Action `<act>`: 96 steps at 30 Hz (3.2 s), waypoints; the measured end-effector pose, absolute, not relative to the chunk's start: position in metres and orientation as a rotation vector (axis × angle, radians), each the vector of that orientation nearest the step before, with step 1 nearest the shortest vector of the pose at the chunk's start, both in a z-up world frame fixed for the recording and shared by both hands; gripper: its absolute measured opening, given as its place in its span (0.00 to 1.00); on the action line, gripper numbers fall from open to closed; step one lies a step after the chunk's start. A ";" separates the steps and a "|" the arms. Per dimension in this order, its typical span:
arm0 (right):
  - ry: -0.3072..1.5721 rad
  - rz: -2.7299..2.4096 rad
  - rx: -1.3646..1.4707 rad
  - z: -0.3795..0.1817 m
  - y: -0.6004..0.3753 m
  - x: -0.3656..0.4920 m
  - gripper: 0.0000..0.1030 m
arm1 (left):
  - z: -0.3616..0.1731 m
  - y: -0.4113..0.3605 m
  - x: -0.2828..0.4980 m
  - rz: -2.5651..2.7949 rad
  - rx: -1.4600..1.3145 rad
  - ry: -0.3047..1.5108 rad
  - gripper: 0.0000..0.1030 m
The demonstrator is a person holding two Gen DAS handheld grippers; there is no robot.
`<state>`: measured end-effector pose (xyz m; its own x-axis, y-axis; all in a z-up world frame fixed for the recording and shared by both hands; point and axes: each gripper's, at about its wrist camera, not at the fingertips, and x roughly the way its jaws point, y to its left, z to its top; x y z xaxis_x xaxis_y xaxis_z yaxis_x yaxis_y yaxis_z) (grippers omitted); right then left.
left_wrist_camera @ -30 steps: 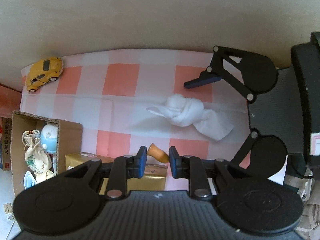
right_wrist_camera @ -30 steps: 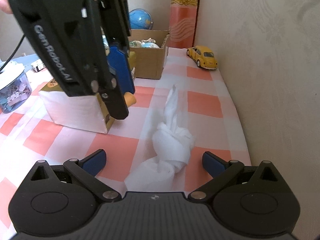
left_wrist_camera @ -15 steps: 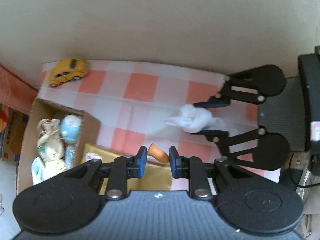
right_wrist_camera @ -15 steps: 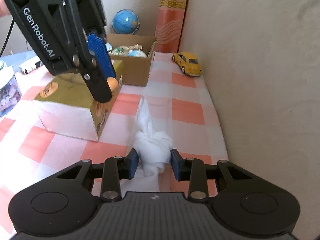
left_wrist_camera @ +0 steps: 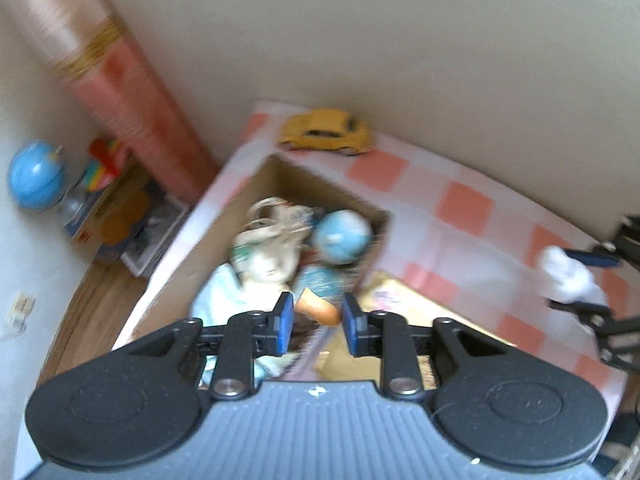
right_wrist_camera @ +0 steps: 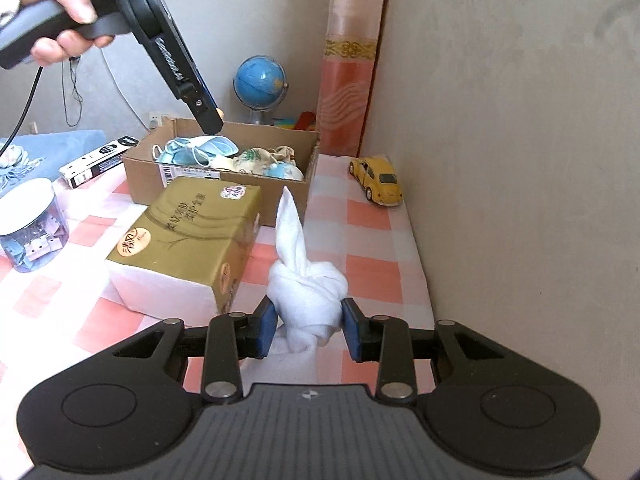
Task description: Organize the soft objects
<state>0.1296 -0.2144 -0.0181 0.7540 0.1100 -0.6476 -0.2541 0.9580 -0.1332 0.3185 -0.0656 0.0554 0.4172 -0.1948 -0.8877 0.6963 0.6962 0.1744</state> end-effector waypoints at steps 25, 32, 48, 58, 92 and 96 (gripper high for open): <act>0.632 0.392 -0.238 0.038 -0.147 0.276 0.39 | 0.062 0.022 0.182 -0.326 0.216 0.609 1.00; 0.648 0.374 -0.184 0.034 -0.131 0.307 0.89 | 0.042 0.037 0.169 -0.303 0.061 0.629 1.00; 0.773 0.091 -0.055 0.043 -0.166 0.194 1.00 | 0.039 0.027 0.164 -0.059 0.046 0.731 0.99; 0.761 0.079 -0.045 0.054 -0.169 0.162 1.00 | 0.056 0.013 0.148 -0.026 0.061 0.731 1.00; 0.724 0.059 -0.038 0.064 -0.173 0.152 1.00 | 0.064 0.007 0.140 -0.020 0.069 0.728 1.00; 0.723 0.061 -0.037 0.065 -0.174 0.152 1.00 | 0.065 0.007 0.140 -0.019 0.070 0.728 1.00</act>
<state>0.1521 -0.1737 0.0651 0.7481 0.0434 -0.6622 -0.0689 0.9975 -0.0125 0.1398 0.0072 0.0646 0.7466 0.0067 -0.6653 0.0418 0.9975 0.0569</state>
